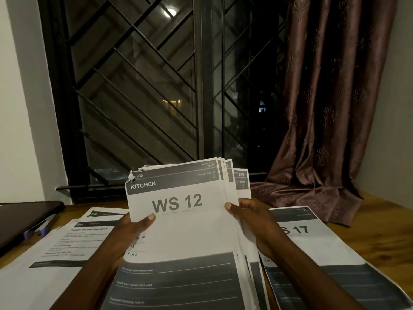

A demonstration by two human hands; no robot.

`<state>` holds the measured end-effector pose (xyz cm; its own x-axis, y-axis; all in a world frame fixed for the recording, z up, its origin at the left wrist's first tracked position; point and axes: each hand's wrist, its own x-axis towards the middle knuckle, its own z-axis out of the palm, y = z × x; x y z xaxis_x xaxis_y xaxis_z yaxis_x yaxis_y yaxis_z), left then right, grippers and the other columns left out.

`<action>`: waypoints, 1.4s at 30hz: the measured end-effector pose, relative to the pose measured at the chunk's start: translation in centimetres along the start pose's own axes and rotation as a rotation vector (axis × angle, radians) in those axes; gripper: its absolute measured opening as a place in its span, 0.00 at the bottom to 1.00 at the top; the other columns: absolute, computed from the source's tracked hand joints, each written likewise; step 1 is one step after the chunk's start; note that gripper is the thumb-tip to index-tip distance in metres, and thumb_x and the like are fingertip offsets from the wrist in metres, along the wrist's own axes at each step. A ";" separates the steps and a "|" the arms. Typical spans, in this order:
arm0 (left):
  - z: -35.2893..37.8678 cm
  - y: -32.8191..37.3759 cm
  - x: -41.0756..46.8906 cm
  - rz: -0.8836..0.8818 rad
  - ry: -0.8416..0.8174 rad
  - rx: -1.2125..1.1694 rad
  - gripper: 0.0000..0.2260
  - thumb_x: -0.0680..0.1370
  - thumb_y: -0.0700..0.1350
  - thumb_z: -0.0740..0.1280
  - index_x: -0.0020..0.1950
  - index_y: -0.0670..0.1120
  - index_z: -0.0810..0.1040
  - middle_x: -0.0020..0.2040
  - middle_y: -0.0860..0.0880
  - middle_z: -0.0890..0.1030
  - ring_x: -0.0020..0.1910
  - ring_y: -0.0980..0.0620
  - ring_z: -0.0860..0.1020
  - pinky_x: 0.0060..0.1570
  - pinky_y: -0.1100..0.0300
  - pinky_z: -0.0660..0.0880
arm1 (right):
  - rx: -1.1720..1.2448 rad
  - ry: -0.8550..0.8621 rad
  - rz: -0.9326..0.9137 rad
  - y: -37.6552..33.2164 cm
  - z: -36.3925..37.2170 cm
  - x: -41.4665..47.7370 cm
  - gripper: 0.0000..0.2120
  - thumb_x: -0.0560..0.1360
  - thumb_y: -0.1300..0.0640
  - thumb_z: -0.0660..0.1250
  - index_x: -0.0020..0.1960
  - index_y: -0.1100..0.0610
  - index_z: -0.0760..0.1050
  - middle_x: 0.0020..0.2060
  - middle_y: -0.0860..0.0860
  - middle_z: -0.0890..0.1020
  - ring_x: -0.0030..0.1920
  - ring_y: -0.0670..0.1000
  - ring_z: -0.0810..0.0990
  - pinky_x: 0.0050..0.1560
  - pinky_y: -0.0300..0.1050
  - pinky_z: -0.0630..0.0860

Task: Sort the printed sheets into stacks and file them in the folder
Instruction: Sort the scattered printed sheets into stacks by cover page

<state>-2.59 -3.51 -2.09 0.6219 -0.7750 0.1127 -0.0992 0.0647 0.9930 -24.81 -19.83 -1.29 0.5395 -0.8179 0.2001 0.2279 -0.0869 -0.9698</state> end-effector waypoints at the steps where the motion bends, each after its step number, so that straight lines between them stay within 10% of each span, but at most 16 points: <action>1: 0.0 0.0 -0.1 -0.004 -0.003 -0.009 0.12 0.76 0.45 0.68 0.59 0.47 0.75 0.46 0.50 0.86 0.39 0.47 0.85 0.33 0.57 0.76 | -0.005 0.037 0.005 0.1 -0.1 0.0 0.06 0.71 0.59 0.73 0.47 0.60 0.81 0.51 0.59 0.84 0.52 0.62 0.82 0.60 0.60 0.75; 8: 0.8 0.4 -0.6 0.026 0.012 0.008 0.04 0.78 0.44 0.66 0.49 0.53 0.72 0.35 0.59 0.81 0.27 0.56 0.82 0.18 0.68 0.70 | -0.004 0.058 -0.072 -0.2 -0.6 -0.5 0.11 0.69 0.60 0.74 0.50 0.61 0.80 0.46 0.51 0.85 0.44 0.48 0.85 0.37 0.35 0.78; 13: 0.7 0.6 -0.7 0.021 0.029 -0.015 0.04 0.78 0.44 0.66 0.50 0.52 0.73 0.38 0.57 0.82 0.28 0.55 0.82 0.19 0.67 0.71 | -0.302 0.261 -0.299 -0.5 -0.2 -0.5 0.27 0.64 0.51 0.79 0.56 0.42 0.68 0.58 0.48 0.76 0.56 0.50 0.78 0.55 0.49 0.78; 17: 0.7 0.7 -0.8 -0.002 0.002 -0.043 0.03 0.78 0.43 0.66 0.50 0.51 0.74 0.34 0.56 0.84 0.27 0.53 0.82 0.19 0.66 0.72 | -0.286 0.068 -0.139 -0.2 0.6 -0.3 0.23 0.64 0.38 0.75 0.55 0.42 0.75 0.63 0.45 0.73 0.63 0.50 0.74 0.62 0.52 0.73; 20: 0.6 0.7 -0.9 0.001 -0.015 -0.035 0.04 0.78 0.42 0.65 0.50 0.50 0.74 0.35 0.54 0.85 0.28 0.53 0.83 0.19 0.66 0.72 | -0.008 0.013 -0.035 0.2 0.6 0.1 0.04 0.72 0.57 0.72 0.45 0.54 0.79 0.47 0.50 0.83 0.50 0.49 0.82 0.50 0.43 0.78; 23: 0.4 0.7 -0.8 -0.010 -0.039 -0.060 0.06 0.77 0.43 0.66 0.53 0.51 0.74 0.38 0.53 0.86 0.32 0.50 0.84 0.22 0.63 0.75 | 0.031 0.050 -0.055 -0.3 0.0 -0.4 0.08 0.70 0.65 0.72 0.36 0.60 0.75 0.35 0.50 0.84 0.42 0.52 0.84 0.44 0.45 0.80; 34: 0.5 0.5 -0.5 0.022 -0.037 -0.026 0.06 0.77 0.43 0.66 0.52 0.53 0.73 0.45 0.54 0.82 0.32 0.56 0.83 0.25 0.64 0.75 | 0.038 0.099 0.013 -0.6 -0.1 -0.8 0.14 0.70 0.51 0.73 0.51 0.59 0.79 0.50 0.53 0.84 0.48 0.52 0.84 0.48 0.48 0.81; 39: 0.3 0.4 -0.6 0.023 -0.010 -0.046 0.08 0.77 0.44 0.67 0.55 0.52 0.74 0.43 0.54 0.84 0.36 0.49 0.84 0.26 0.61 0.75 | -0.440 0.329 -0.410 -1.2 0.0 -0.8 0.22 0.68 0.47 0.75 0.57 0.39 0.70 0.72 0.47 0.60 0.67 0.51 0.68 0.61 0.46 0.72; 42: 0.3 0.4 -0.6 0.015 -0.033 -0.070 0.07 0.77 0.43 0.67 0.54 0.51 0.75 0.43 0.52 0.85 0.34 0.51 0.84 0.26 0.61 0.77 | -0.462 0.191 -0.250 -2.0 0.9 -1.5 0.09 0.71 0.50 0.72 0.47 0.39 0.74 0.75 0.45 0.57 0.71 0.54 0.64 0.68 0.52 0.68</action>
<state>-3.26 -3.24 -1.78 0.5946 -0.7939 0.1276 -0.0530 0.1196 0.9914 -25.30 -17.93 0.46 0.3479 -0.8254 0.4446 -0.0719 -0.4963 -0.8652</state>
